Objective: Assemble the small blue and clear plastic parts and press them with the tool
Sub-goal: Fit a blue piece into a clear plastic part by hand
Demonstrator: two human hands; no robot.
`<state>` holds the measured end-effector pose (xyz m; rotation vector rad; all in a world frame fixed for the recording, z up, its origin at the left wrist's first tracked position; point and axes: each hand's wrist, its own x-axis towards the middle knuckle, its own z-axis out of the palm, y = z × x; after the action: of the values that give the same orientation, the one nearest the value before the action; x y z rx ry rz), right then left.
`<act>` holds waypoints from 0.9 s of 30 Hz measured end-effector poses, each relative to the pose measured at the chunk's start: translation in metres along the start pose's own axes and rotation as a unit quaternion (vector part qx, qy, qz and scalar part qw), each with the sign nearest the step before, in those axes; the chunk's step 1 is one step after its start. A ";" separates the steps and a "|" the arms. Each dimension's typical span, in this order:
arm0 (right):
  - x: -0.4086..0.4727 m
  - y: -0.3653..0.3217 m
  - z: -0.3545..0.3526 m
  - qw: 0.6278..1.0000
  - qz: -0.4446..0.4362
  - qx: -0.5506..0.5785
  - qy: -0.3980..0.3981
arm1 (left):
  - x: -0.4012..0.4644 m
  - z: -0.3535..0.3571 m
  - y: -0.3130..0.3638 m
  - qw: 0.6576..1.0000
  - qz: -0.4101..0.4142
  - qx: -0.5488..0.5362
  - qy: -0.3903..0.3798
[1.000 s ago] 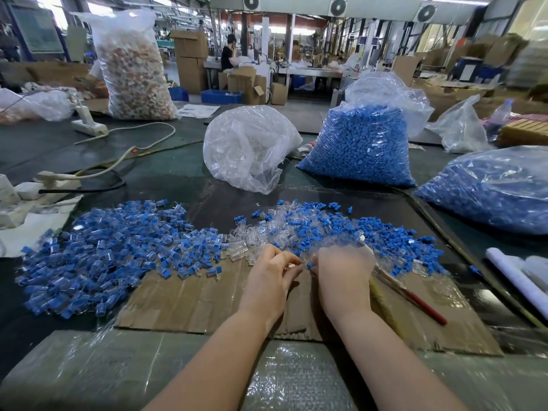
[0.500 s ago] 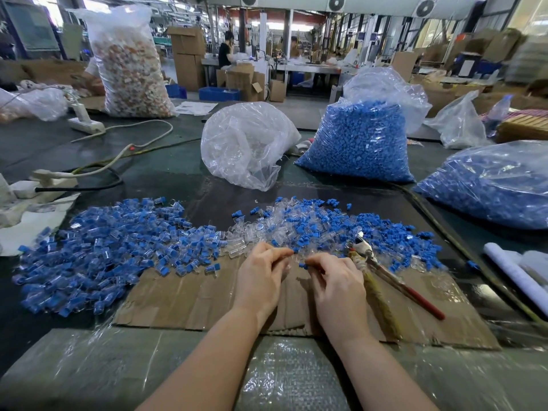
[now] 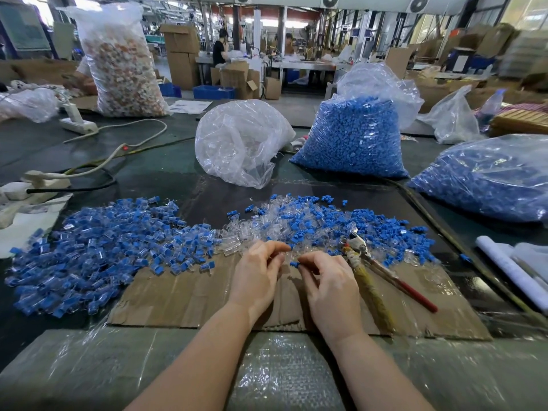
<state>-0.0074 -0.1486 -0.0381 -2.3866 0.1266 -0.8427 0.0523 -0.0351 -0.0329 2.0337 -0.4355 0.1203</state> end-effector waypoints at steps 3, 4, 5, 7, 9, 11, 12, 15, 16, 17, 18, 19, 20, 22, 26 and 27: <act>-0.001 0.001 0.000 1.000 0.002 -0.005 -0.002 | -0.001 0.000 0.000 1.000 0.000 -0.012 -0.020; -0.001 0.001 0.001 1.000 0.004 -0.007 -0.003 | -0.001 0.000 0.000 0.999 -0.004 -0.021 -0.026; 0.000 0.001 0.001 1.000 0.006 -0.011 -0.004 | -0.001 0.001 0.001 0.999 -0.008 -0.027 -0.029; 0.000 0.003 0.002 1.000 0.016 -0.024 -0.012 | -0.003 0.001 0.002 0.999 -0.008 -0.044 -0.030; 0.000 0.004 0.004 0.998 0.032 -0.036 -0.029 | -0.004 0.001 0.003 0.998 -0.003 -0.060 -0.037; 0.000 0.004 0.004 0.997 0.040 -0.042 -0.041 | -0.006 0.001 0.004 0.997 0.001 -0.062 -0.050; 0.000 0.004 0.004 0.997 0.038 -0.043 -0.044 | -0.006 0.001 0.004 0.997 0.001 -0.062 -0.053; 0.001 0.003 0.003 0.998 0.031 -0.041 -0.045 | -0.004 0.001 0.004 0.997 -0.004 -0.054 -0.046; 0.001 0.002 0.002 0.998 0.026 -0.036 -0.041 | -0.004 0.001 0.004 0.998 -0.004 -0.045 -0.043; 0.001 0.001 0.001 0.999 0.018 -0.031 -0.035 | -0.003 0.000 0.004 0.998 -0.004 -0.036 -0.042; 0.001 0.000 0.000 0.999 0.008 -0.029 -0.030 | -0.003 0.000 0.004 0.999 -0.004 -0.033 -0.042; 0.001 0.000 0.000 0.999 -0.001 -0.030 -0.027 | -0.003 0.000 0.004 0.998 -0.005 -0.035 -0.042; 0.001 0.000 -0.001 0.999 -0.008 -0.033 -0.029 | -0.003 -0.001 0.003 0.998 -0.006 -0.040 -0.044; 0.001 0.000 -0.001 0.998 -0.016 -0.040 -0.036 | -0.003 -0.001 0.004 0.998 -0.007 -0.047 -0.050; 0.001 0.002 -0.001 0.998 -0.021 -0.037 -0.038 | -0.002 -0.002 0.005 0.997 -0.009 -0.051 -0.056; 0.002 0.002 0.000 0.998 -0.021 -0.036 -0.036 | -0.002 -0.002 0.005 0.997 -0.008 -0.049 -0.056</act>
<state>-0.0062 -0.1507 -0.0380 -2.4917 0.0788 -0.7836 0.0487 -0.0354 -0.0281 1.9530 -0.4858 -0.0242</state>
